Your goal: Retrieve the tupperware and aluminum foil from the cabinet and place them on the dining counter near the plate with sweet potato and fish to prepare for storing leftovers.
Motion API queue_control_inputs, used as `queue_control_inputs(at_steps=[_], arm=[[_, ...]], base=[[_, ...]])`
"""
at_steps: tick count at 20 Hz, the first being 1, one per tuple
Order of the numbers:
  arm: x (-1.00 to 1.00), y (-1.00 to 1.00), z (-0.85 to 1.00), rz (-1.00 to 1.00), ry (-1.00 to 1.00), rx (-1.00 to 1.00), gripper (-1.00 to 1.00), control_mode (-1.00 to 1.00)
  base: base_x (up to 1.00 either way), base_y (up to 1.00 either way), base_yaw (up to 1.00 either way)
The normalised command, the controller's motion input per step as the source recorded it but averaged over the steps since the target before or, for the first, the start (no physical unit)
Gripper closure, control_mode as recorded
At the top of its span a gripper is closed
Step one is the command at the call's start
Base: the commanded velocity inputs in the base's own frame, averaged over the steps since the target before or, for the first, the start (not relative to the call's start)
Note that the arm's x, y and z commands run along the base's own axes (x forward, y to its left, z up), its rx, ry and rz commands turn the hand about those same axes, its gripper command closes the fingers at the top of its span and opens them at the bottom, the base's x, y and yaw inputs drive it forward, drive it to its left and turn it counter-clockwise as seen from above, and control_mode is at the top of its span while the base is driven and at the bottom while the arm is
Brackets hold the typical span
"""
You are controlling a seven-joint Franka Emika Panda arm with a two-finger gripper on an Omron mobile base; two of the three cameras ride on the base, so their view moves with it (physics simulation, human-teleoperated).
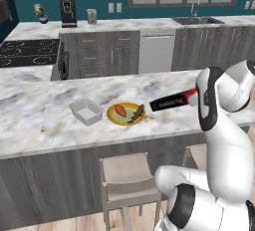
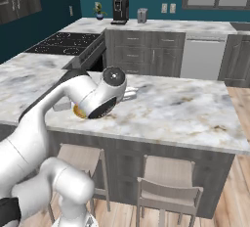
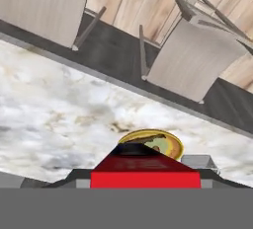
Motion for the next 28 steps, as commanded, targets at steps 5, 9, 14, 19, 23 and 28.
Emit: queue_control_inputs(at_steps=[5,9,14,19,23,28], arm=[[0.87,0.23,-0.29,-0.08,0.1,0.1,1.0,-1.0],[0.45,0.0,0.0,-0.16,-0.33,0.18,1.0,-1.0],[0.45,0.09,-0.13,-0.2,-0.38,0.11,1.0,-1.0],[0.76,0.32,-0.39,-0.19,-0.05,0.03,1.0,-1.0],[0.94,0.13,-0.52,-0.16,0.0,0.07,1.0,-1.0],[0.91,0.0,-0.61,-0.15,0.07,0.11,1.0,-1.0]], base=[[0.0,0.0,0.0],[0.0,0.0,0.0],[0.0,0.0,0.0],[0.0,0.0,0.0],[0.0,0.0,0.0],[0.0,0.0,0.0]])
